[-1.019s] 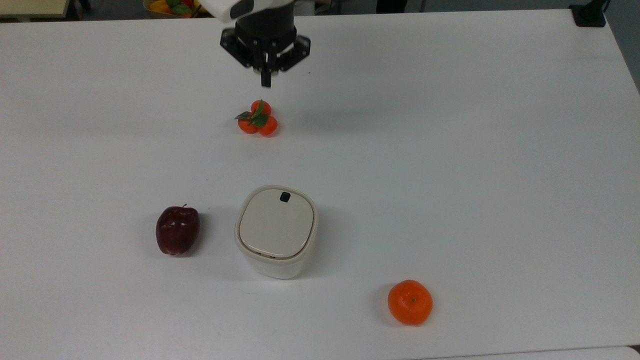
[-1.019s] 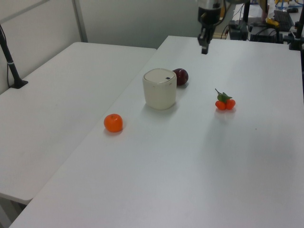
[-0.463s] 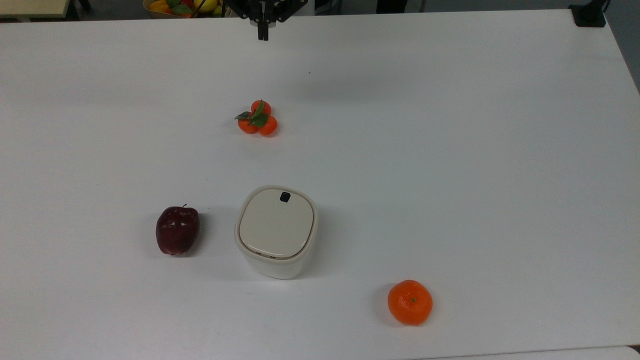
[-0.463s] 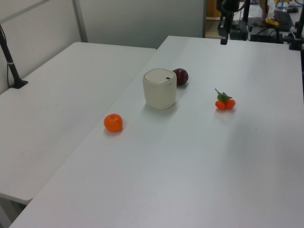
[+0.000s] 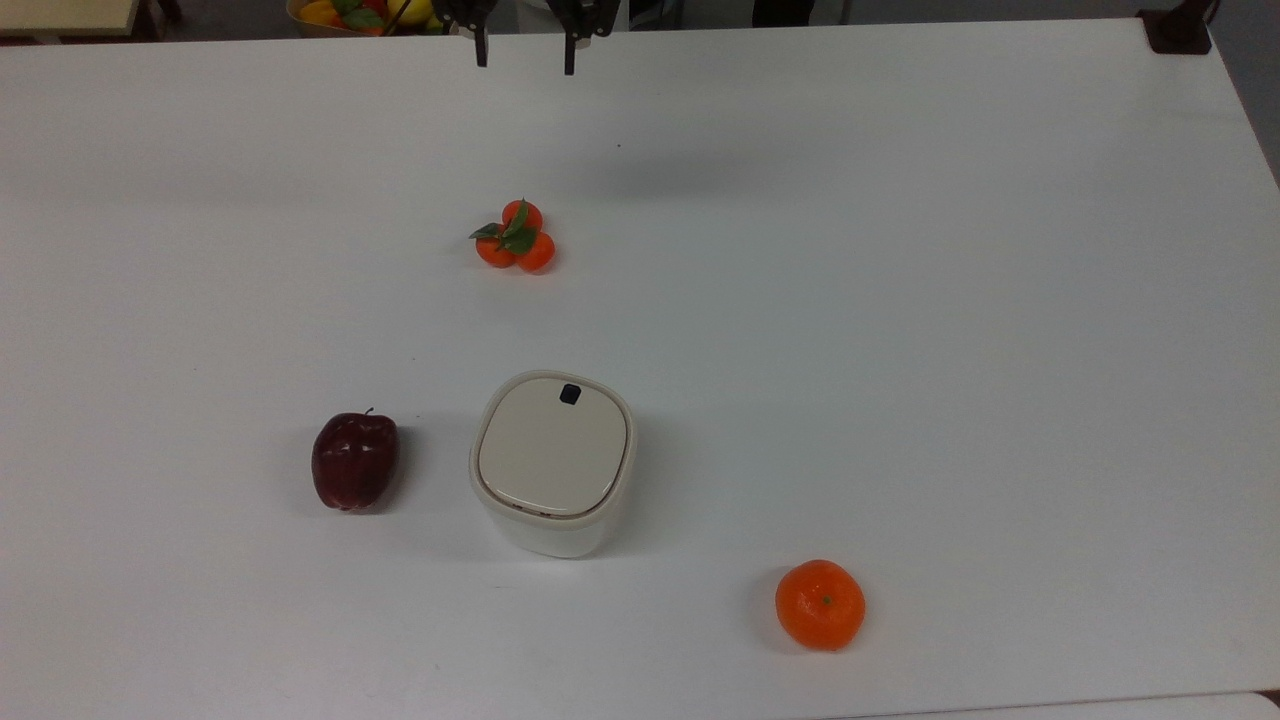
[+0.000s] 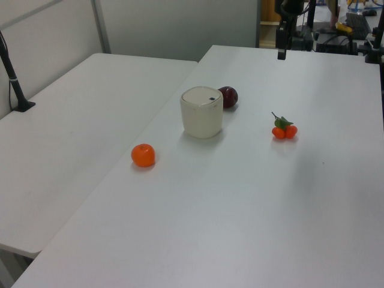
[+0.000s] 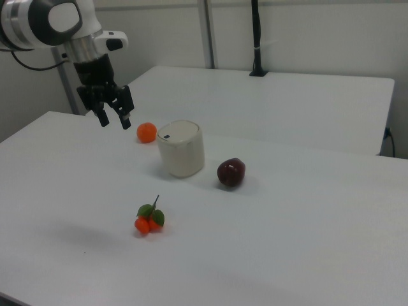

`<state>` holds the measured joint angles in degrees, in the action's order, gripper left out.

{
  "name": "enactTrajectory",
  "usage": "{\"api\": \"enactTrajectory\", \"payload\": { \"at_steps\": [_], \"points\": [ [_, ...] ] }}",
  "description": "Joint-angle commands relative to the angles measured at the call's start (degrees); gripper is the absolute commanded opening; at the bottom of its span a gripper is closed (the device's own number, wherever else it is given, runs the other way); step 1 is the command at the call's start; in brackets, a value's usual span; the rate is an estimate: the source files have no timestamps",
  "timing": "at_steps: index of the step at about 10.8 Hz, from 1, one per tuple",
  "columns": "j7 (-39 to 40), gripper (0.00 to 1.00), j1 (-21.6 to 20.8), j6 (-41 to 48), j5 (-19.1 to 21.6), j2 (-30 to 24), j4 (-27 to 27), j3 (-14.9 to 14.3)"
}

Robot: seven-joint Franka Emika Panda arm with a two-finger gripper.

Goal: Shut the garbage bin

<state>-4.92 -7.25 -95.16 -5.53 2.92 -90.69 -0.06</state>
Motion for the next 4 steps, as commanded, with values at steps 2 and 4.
{"api": "enactTrajectory", "payload": {
  "at_steps": [2,4],
  "points": [
    [0.35,1.00,0.04,0.68,-0.53,-1.78,-1.25,-0.47],
    [0.26,1.00,-0.05,0.77,-0.45,-1.78,-1.07,-0.56]
  ]
}}
